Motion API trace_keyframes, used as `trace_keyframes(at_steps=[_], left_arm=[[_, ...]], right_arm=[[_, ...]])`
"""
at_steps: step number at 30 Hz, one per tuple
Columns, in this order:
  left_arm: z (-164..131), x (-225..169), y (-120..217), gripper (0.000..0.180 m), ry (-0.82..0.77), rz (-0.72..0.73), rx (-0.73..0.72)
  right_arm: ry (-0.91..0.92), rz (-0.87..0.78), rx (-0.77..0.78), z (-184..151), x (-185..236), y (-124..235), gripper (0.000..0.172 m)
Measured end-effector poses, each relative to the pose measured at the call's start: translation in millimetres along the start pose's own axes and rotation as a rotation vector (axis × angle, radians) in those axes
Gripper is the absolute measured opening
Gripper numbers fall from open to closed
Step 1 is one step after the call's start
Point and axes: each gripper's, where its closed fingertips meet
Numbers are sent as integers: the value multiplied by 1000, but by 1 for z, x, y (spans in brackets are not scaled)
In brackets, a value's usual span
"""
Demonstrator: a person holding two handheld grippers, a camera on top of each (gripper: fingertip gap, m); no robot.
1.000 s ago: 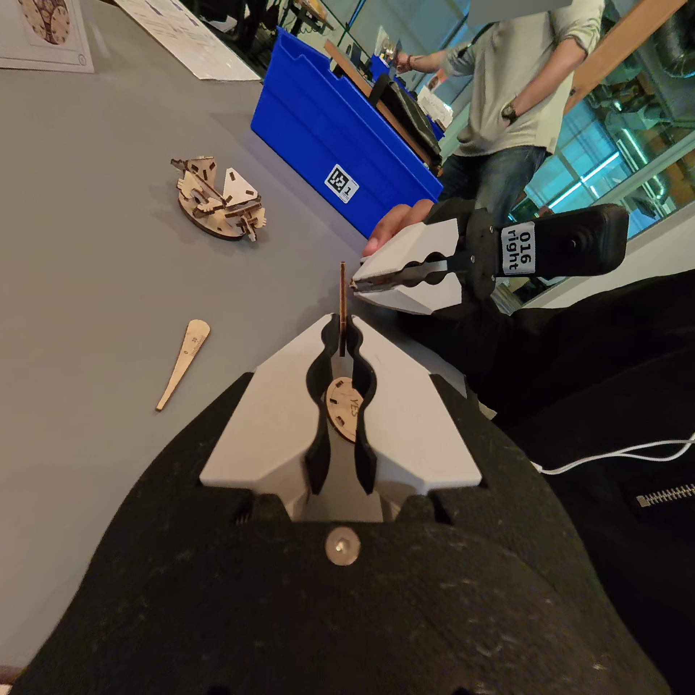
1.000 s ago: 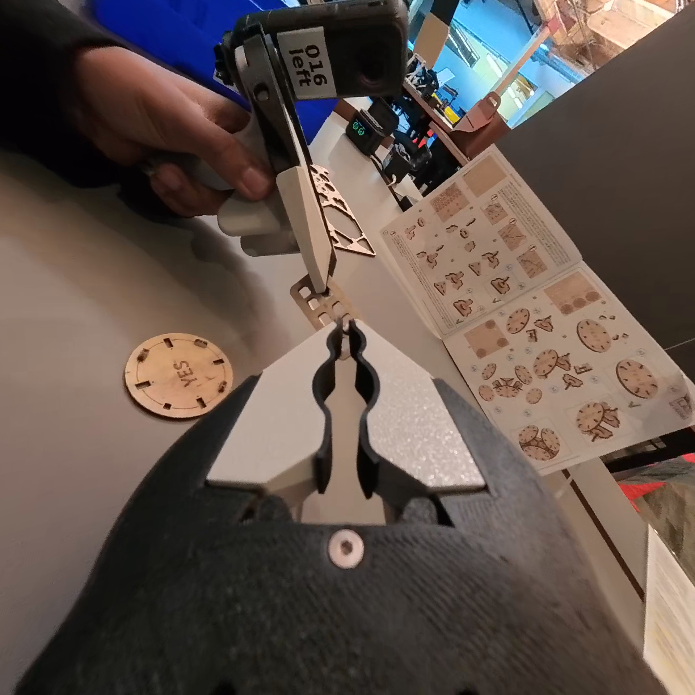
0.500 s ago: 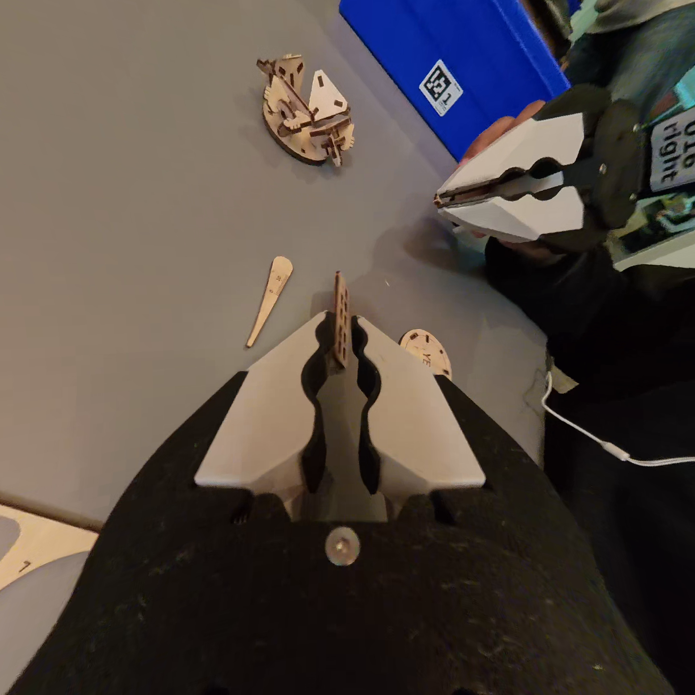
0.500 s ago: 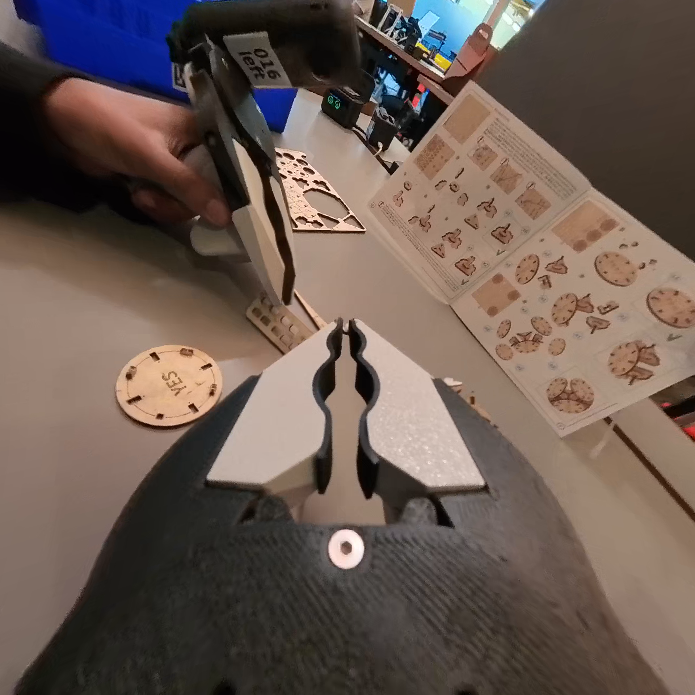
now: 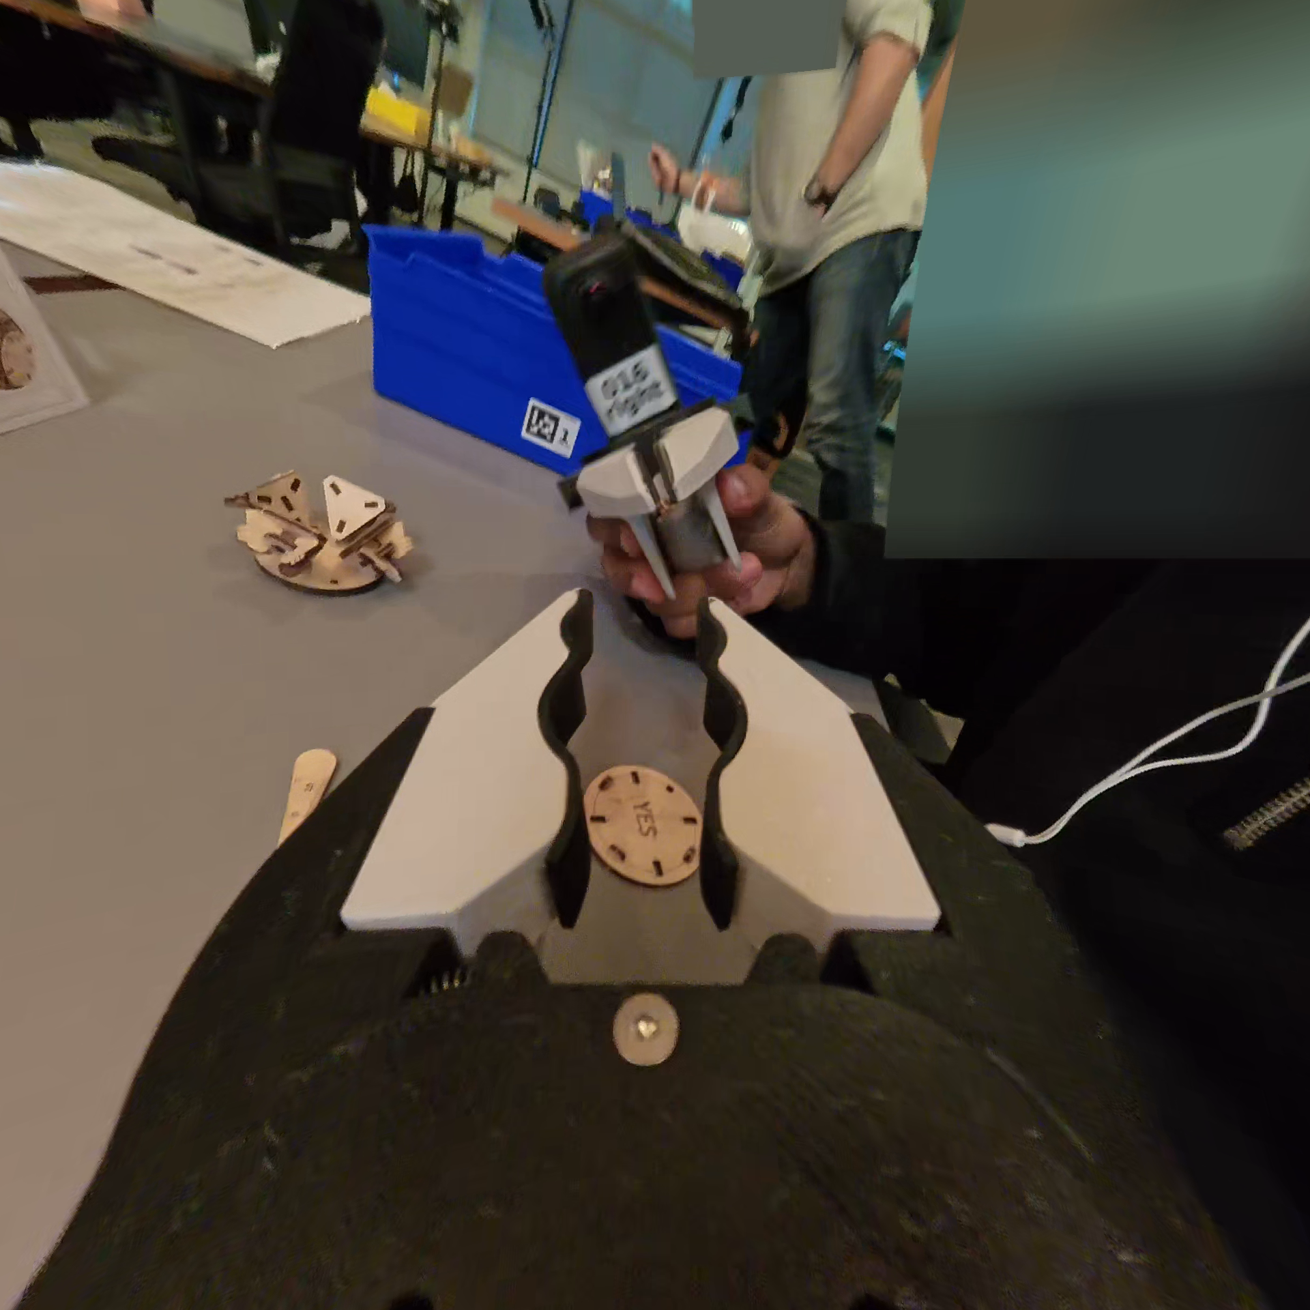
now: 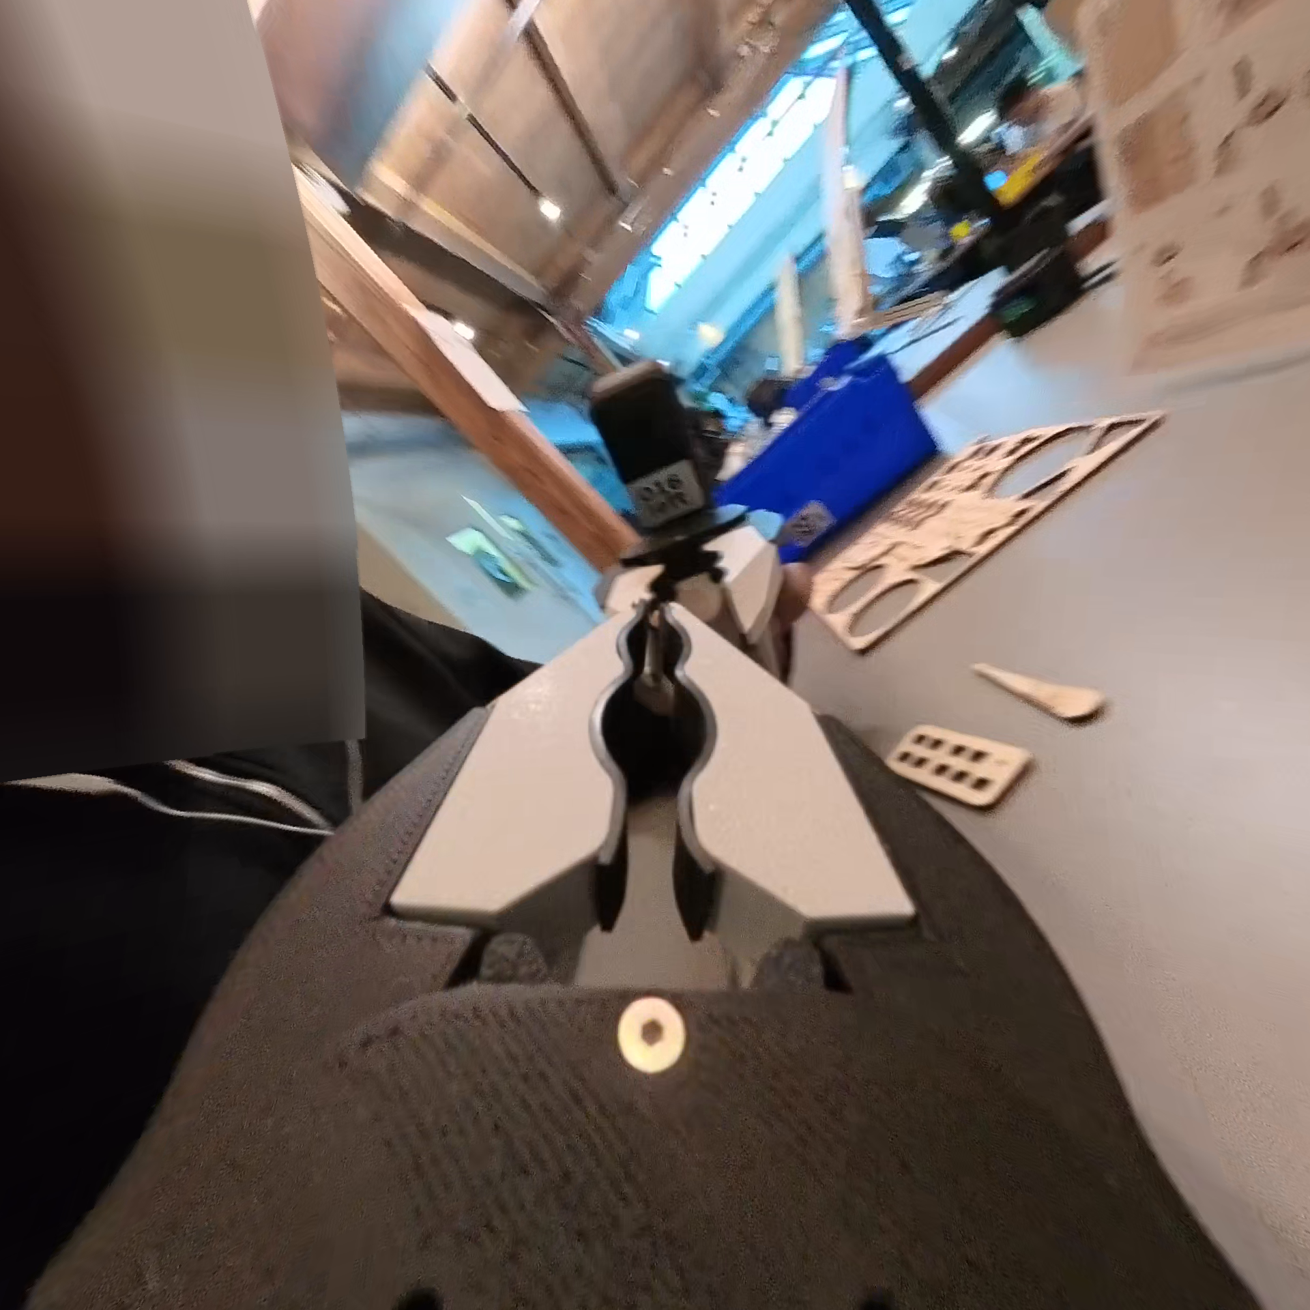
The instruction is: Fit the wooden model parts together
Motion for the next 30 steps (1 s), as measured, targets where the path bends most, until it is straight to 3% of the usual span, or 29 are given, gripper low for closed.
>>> trace_keyframes(at_steps=[3,7,12,19,24,30], left_arm=[[5,-1,0,20,-3,1,-33],[14,-9,2,14,-81,-6,-71],[13,-10,3,12,-132,0,-47],[8,-14,2,12,-149,-30,-25],[0,-9,-1,2,-206,15,27],[31,19,26,2,-244,163,-39]], right_arm=[[-182,77,13,-8,4,-3,0],[-277,89,55,-26,1,-9,0],[-378,124,30,-25,2,-11,0],[-387,122,4,-20,1,-8,0],[-368,101,-1,-19,-2,-8,0],[-219,16,0,-9,-9,-1,0]])
Point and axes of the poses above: each gripper's, where its closed fingertips meet, y back along the fingers, z out of its top, x = y × z across the jaws, and after that the axes turned 11 degrees about -x, right-handed
